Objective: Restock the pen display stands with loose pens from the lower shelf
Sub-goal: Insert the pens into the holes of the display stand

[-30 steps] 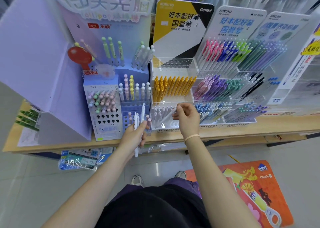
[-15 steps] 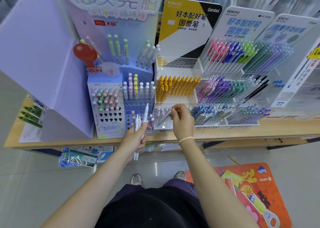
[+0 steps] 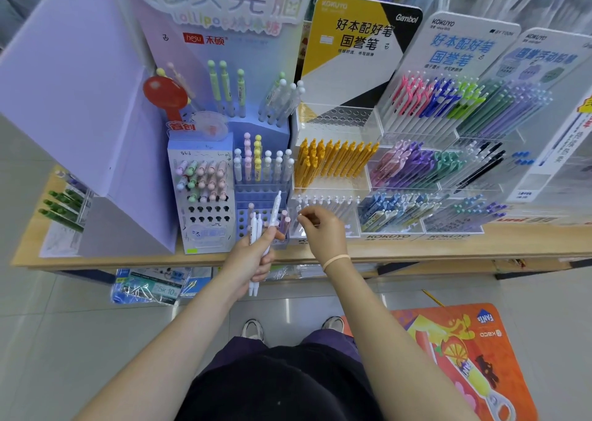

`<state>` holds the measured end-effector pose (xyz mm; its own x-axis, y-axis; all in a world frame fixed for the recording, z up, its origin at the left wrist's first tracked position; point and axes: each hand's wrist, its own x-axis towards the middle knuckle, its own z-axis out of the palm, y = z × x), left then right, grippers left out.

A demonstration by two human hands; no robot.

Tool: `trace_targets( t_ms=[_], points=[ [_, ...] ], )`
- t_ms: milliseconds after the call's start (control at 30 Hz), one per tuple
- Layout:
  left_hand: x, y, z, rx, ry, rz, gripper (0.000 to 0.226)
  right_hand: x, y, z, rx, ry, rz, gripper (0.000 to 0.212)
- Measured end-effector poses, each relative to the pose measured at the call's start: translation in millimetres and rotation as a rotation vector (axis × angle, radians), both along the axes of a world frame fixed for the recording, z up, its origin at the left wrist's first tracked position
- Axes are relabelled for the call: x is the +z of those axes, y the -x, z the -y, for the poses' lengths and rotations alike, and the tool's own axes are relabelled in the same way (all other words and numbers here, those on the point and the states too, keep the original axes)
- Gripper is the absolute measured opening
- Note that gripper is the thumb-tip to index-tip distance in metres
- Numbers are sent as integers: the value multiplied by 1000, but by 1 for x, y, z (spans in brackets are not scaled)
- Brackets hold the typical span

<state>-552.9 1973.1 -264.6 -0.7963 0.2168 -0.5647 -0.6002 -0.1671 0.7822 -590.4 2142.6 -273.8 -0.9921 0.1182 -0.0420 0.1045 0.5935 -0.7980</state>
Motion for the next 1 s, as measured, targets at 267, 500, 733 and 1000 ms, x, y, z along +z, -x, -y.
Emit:
trace_targets(
  t_ms=[267,500,733,1000],
  points=[
    [9,2,0,-69,-72,-11,31,33,1,-4,-116,345,66,12],
    [13,10,-20,-170,-24,-7,30,55,4,-20,-28,765,208,20],
    [6,11,-31,-144,126,-55,12,50,7,-48,-289,577,-45,17],
    [-2,7,-31,-93,193,-55,23,24,11,-43,-168,215,-103,14]
  ],
)
